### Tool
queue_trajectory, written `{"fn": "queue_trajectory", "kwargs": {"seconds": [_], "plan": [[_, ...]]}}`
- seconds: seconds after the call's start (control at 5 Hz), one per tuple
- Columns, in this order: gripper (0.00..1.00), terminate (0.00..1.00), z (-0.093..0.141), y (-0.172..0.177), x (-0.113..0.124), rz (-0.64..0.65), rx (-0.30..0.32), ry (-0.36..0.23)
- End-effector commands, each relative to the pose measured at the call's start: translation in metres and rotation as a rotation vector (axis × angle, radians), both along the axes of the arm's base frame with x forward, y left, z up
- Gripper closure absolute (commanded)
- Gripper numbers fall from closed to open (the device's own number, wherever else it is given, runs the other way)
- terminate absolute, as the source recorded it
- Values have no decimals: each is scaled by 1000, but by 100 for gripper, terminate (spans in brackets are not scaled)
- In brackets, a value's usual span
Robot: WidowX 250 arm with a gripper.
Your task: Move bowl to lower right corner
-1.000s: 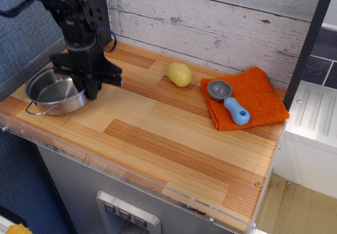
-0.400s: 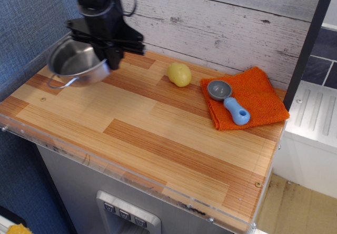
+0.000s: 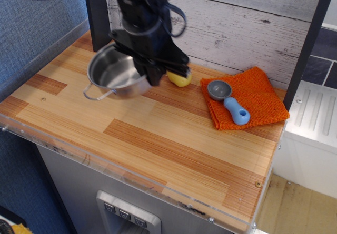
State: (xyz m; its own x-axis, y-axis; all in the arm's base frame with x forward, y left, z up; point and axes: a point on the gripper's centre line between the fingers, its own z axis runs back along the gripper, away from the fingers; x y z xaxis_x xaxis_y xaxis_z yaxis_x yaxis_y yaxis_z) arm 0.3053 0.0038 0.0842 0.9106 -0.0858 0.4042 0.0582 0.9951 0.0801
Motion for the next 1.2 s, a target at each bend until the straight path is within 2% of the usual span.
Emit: {"fn": "queue_trajectory", "kwargs": {"seconds": [0.0,0.2,0.4,0.8,1.0], "plan": [[100,0,6,-75,-19,-214,9,-26],[100,0,-8,-93,-33,-284,20,-3],[100,0,-19,-98,-44,-321,36,24],[100,0,-40,-101,-45,-377,79,50],[100,0,-44,-108,-45,-400,101,65]]}}
